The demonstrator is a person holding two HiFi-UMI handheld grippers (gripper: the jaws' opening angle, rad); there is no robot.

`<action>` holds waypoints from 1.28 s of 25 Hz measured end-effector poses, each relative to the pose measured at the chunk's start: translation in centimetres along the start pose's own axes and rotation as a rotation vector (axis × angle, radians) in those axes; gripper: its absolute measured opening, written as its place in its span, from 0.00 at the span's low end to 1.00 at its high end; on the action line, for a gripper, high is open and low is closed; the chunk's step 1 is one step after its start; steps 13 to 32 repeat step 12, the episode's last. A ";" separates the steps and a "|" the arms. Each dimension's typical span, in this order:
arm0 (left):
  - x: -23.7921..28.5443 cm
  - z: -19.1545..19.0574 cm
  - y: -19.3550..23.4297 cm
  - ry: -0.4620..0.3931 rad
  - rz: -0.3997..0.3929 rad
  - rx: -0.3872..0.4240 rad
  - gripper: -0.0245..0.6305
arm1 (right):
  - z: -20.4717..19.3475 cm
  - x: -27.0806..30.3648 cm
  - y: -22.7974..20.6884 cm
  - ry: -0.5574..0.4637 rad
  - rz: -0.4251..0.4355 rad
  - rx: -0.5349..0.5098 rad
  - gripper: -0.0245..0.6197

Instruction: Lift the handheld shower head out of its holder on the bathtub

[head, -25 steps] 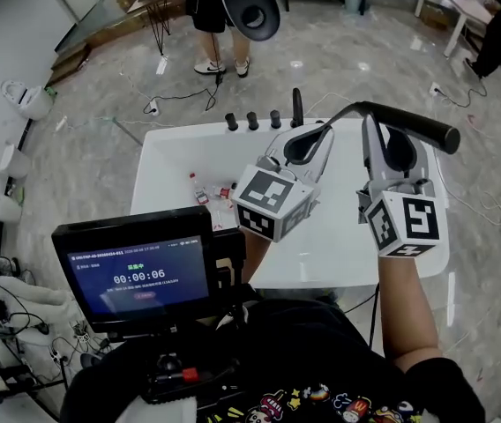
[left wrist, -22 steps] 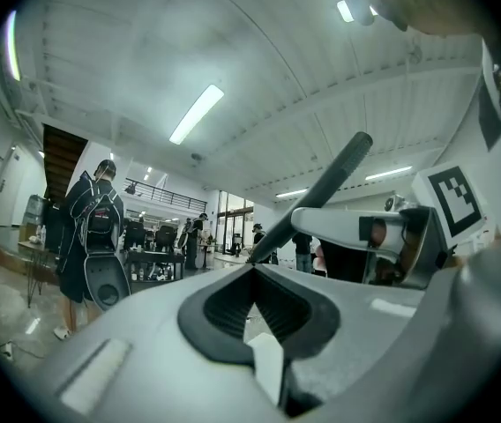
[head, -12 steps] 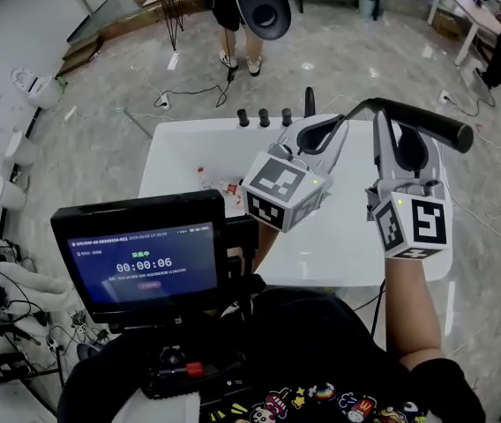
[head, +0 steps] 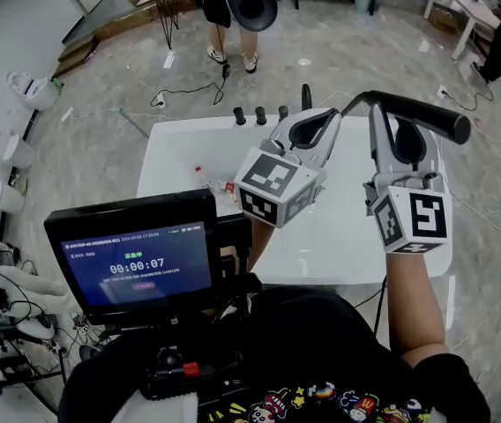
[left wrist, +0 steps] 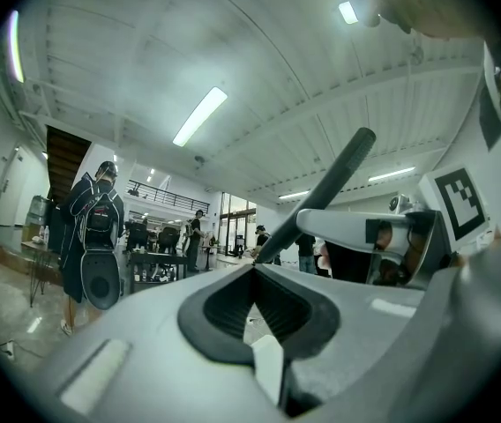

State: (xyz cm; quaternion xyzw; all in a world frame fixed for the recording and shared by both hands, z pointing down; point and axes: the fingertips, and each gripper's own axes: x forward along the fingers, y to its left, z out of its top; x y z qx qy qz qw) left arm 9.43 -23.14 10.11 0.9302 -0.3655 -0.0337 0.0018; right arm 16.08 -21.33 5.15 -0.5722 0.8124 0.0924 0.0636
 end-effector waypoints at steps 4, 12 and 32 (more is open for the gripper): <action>-0.5 -0.4 0.8 0.003 0.006 -0.006 0.04 | -0.4 0.2 0.8 0.003 0.006 -0.005 0.26; -1.6 0.0 1.7 -0.003 0.019 -0.004 0.04 | 0.5 0.5 2.0 -0.002 0.009 -0.004 0.26; -1.6 0.0 1.7 -0.003 0.019 -0.004 0.04 | 0.5 0.5 2.0 -0.002 0.009 -0.004 0.26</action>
